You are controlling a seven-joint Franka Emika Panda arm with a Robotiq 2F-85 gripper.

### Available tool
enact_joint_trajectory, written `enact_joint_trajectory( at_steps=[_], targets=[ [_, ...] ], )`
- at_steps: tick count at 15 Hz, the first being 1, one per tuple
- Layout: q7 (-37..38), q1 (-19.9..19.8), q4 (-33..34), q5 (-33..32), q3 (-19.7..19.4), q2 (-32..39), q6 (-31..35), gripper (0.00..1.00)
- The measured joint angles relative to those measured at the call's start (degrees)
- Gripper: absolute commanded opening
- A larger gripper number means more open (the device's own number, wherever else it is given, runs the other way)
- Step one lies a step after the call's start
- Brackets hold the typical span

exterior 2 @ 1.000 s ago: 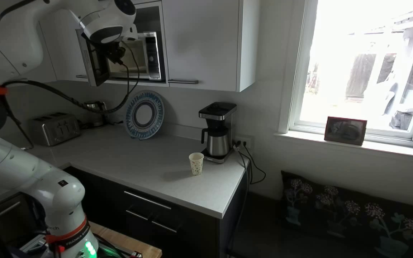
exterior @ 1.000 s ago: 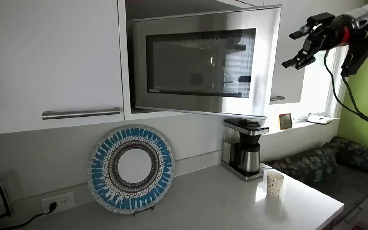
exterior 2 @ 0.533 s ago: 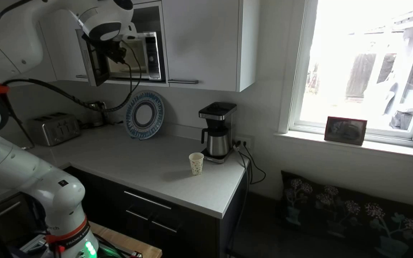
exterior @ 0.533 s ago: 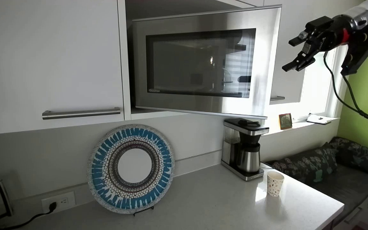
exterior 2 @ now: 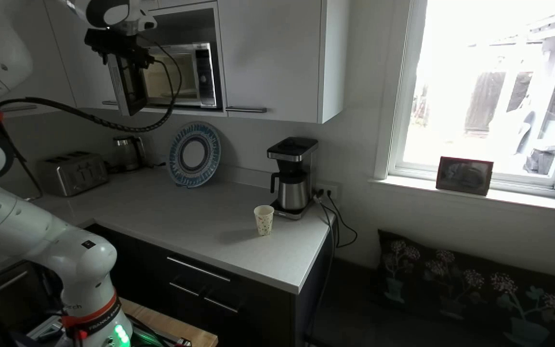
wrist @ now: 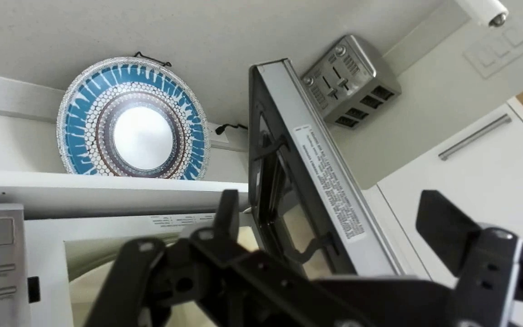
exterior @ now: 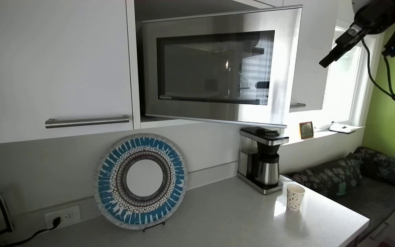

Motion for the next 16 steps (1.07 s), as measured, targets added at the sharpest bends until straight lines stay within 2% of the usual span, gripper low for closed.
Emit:
enact_joint_trajectory(
  at_steps=[4,11,16],
  targets=[
    [-3.6,2.4,2.4,-7.6,3.4,-1.3,0.5,1.0],
    [-4.2,2.9,2.6,-9.0,4.0,-1.8,0.8,1.0],
    [-4.9,6.7,2.8,-14.2,5.1,-2.5,2.6,1.0]
  ],
)
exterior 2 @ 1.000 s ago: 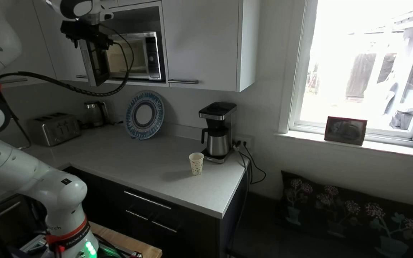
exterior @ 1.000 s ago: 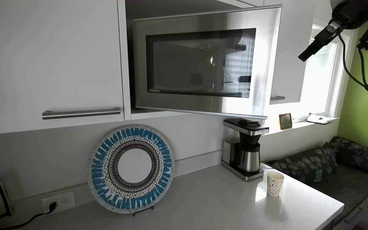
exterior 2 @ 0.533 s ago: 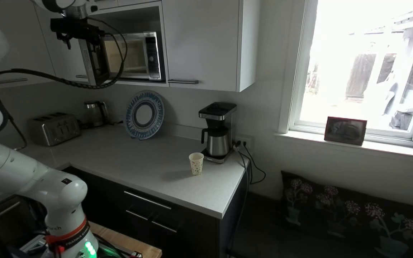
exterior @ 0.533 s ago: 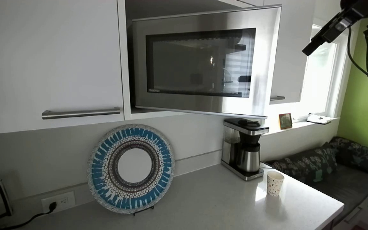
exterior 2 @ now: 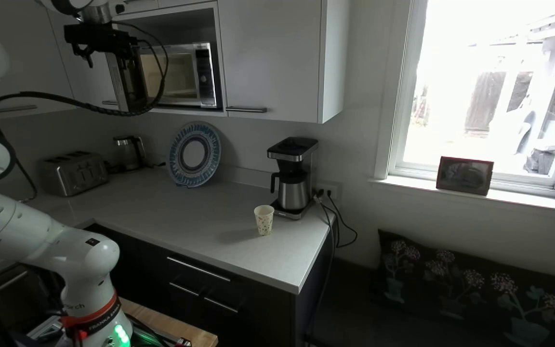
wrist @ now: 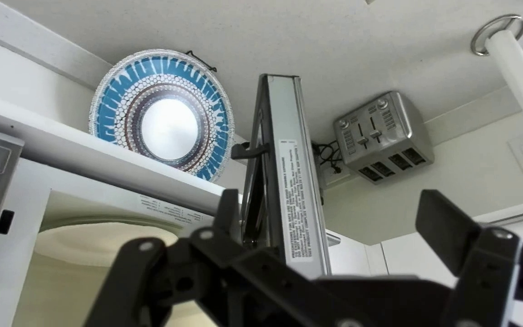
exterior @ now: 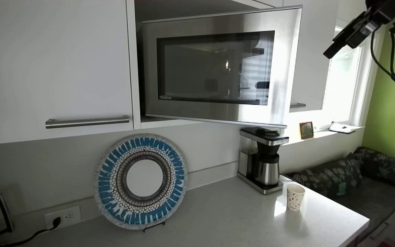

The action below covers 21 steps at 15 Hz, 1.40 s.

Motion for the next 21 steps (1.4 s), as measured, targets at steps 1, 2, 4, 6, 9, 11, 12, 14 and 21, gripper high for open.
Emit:
enact_joint_trajectory(
  at_steps=[1,2,4,6,9,11,12,14,21],
  targets=[
    [0.0,0.3,-0.1,-1.3,0.6,-0.4,1.4,1.0],
    [0.0,0.5,-0.4,-2.6,1.4,-1.0,3.3,1.0],
    [0.0,1.0,-1.3,-4.8,2.9,-2.2,7.1,1.0],
    [0.2,1.8,-2.8,-6.5,4.3,-3.7,10.3,1.0],
    [0.8,3.3,-5.1,-8.4,5.9,-5.3,14.3,0.78],
    [0.9,4.5,-6.4,-9.3,6.7,-6.0,16.4,0.65],
    [0.9,5.1,-7.0,-9.7,7.1,-6.2,17.4,0.58],
    [1.0,6.4,-8.1,-10.5,7.9,-6.5,19.4,0.42],
    [2.0,9.3,-11.4,-12.1,10.0,-6.6,29.4,0.0]
  ],
)
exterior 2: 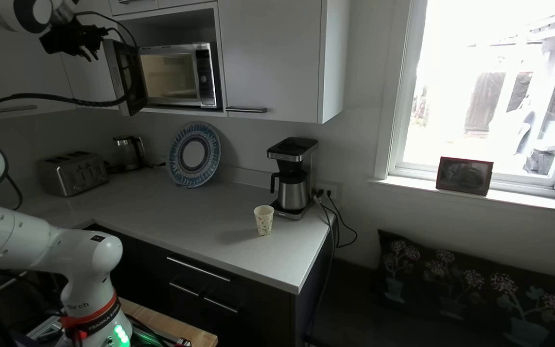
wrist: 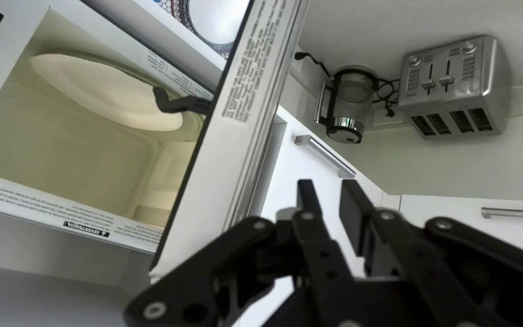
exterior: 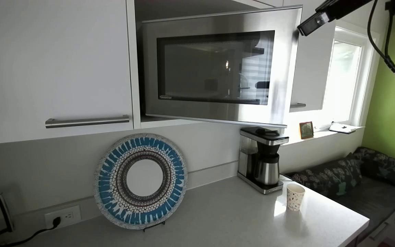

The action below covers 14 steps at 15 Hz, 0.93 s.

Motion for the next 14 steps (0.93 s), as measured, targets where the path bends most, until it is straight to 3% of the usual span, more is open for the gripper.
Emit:
enact_joint_trajectory(
  at_steps=[8,14],
  targets=[
    [0.4,1.1,-4.0,-5.5,0.8,0.9,11.5,0.0],
    [7.0,-0.3,-4.4,-11.6,0.9,2.6,15.3,0.0]
  ],
)
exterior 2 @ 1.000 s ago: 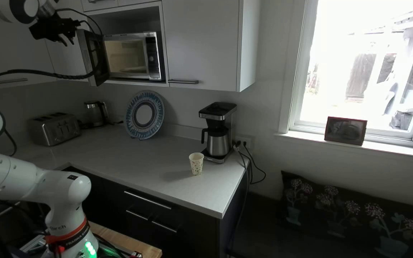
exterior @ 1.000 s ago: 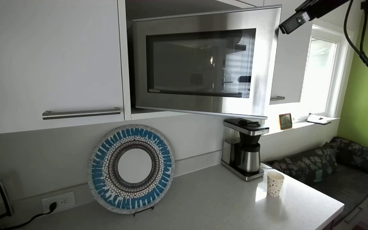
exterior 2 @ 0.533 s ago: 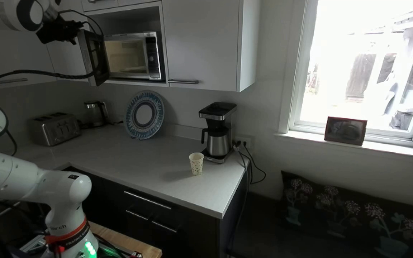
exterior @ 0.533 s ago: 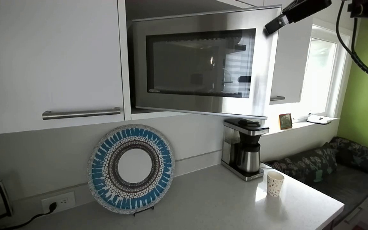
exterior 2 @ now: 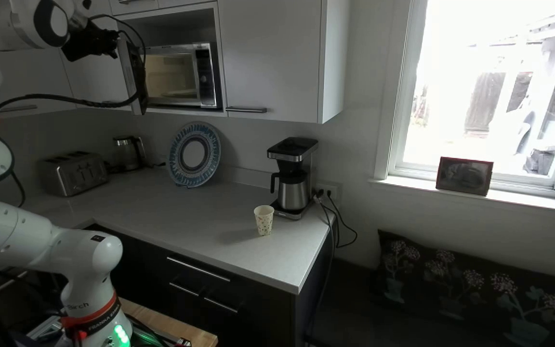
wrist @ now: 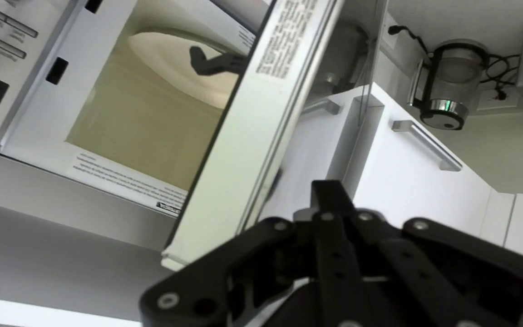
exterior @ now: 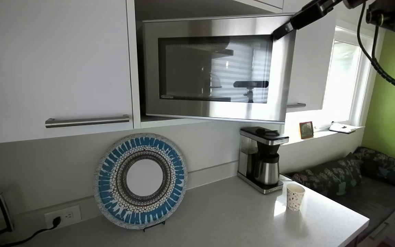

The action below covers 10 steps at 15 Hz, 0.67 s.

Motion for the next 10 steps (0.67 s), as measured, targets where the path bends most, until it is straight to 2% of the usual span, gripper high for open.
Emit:
enact_joint_trajectory(
  at_steps=[5,10],
  targets=[
    [6.8,-3.5,0.7,-4.2,0.2,2.7,0.1,0.0],
    [14.3,-7.0,4.0,-8.2,2.1,7.3,0.3,0.0]
  ],
)
